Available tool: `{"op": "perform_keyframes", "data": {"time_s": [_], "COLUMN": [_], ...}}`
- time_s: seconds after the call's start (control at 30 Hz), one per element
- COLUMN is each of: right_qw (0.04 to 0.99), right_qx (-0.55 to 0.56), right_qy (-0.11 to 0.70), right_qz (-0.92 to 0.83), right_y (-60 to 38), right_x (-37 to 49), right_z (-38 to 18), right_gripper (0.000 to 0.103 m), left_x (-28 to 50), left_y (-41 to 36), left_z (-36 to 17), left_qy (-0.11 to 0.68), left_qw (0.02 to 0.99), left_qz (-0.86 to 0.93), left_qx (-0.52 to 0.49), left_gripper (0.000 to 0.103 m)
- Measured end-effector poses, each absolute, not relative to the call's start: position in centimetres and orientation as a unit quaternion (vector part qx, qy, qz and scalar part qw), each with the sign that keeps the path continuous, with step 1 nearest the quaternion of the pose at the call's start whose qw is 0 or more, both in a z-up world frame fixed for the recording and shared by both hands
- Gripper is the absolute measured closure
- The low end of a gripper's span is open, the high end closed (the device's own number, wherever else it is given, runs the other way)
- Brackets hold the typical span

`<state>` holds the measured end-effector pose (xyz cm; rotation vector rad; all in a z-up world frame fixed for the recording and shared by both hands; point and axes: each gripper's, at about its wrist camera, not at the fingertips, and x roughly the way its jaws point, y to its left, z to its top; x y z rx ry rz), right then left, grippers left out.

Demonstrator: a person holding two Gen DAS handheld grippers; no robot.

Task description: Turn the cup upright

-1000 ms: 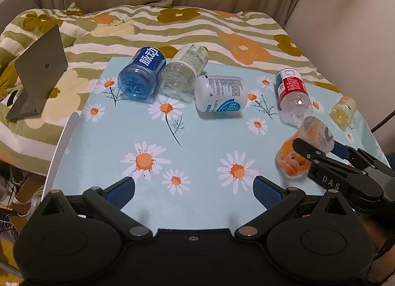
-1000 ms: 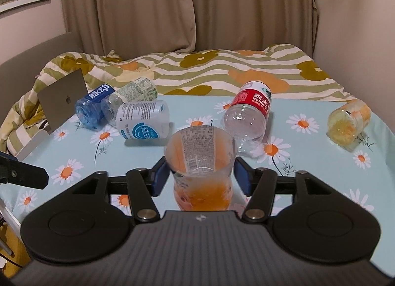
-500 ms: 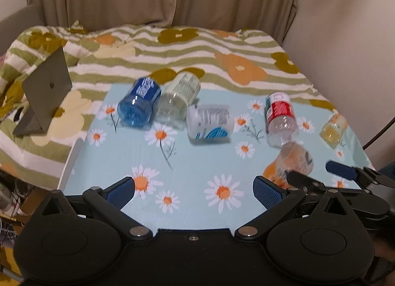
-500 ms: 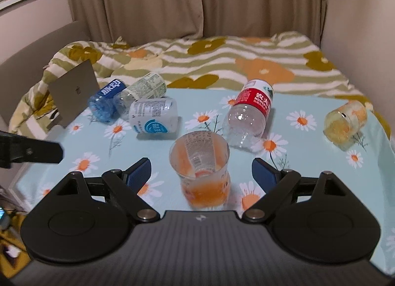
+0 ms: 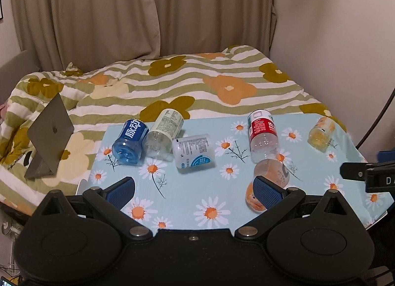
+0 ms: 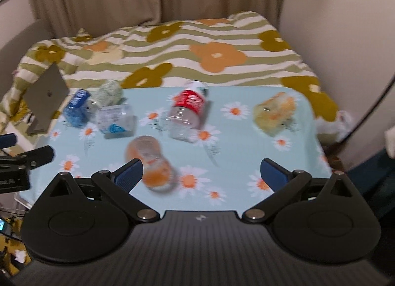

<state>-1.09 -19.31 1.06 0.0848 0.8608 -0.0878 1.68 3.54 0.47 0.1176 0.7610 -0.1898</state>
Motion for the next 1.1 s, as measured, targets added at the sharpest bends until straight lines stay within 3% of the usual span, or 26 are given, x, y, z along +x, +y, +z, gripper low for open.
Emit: {"op": "perform_keyframes", "data": {"time_s": [1.1], "right_qw": [0.901], "right_qx": [0.035], "right_qy": [0.429], "right_qz": [-0.053], "right_y": [-20.2], "right_x": [-2.7], "right_z": [1.1], "right_gripper": [0.0], "left_x": [0.0], "left_y": [2.6], "left_z": [0.8], "left_qy": [0.367], "left_qw": [0.926], "left_qz": [-0.074], "left_qx": [0.052], "left_gripper": [0.0]}}
